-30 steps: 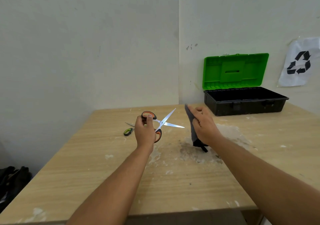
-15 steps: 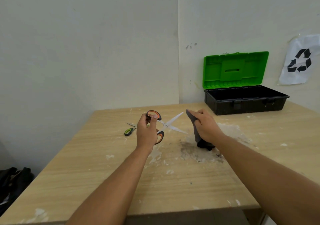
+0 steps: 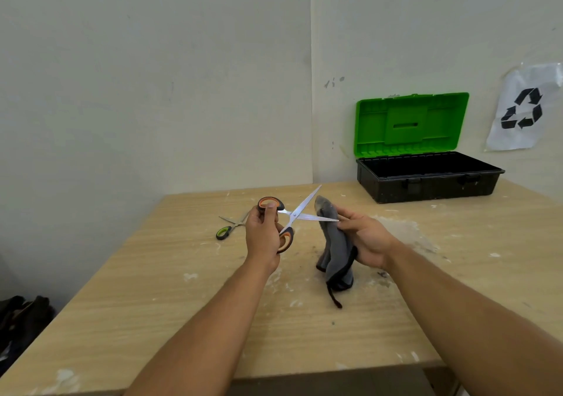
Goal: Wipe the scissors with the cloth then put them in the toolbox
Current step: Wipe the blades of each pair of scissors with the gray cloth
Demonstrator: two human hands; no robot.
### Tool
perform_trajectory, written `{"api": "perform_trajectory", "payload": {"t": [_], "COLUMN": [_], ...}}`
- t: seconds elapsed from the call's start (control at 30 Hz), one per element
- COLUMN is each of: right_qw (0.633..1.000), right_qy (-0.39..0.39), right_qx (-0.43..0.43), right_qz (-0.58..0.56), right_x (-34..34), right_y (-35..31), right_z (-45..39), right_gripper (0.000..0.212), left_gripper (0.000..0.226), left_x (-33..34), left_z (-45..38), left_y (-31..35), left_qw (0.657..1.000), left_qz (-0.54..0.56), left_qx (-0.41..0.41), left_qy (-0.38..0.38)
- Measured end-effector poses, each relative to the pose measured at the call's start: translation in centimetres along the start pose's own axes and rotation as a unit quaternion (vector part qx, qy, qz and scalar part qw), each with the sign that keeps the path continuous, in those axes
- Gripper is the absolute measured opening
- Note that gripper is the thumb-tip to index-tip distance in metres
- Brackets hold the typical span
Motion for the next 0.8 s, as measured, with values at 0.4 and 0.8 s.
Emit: {"api": "perform_trajectory", "payload": {"t": [0.4,0.8], "right_qw": [0.971,0.687], "right_qy": [0.077,0.001], "right_qx": [-0.089,-0.305], "right_qz": [0.208,0.66], "right_x": [-0.5,7.7], "right_y": [-1.6,0.7], "right_z": [0.2,1.1], "right_gripper": [0.052,0.041], "left_gripper": [0.021,0.016], "left_x": [-2.7,-1.6], "left_z": [-0.4,0.4], "left_y": [-0.2,0.8], "left_qw": [0.991,0.98], "left_qz": [-0.096,-0.107], "left_qx": [0.002,0.045], "left_qy": [0.095,0.164]}}
Point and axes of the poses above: each hand's wrist, its own z-axis away from the middle knuckle, its own x-axis out of the palm, y = z × x, the point moved 8 cm from there along -z, towards the middle knuckle, and after that the axes turned 14 degrees about -z, right-handed, at the moved point
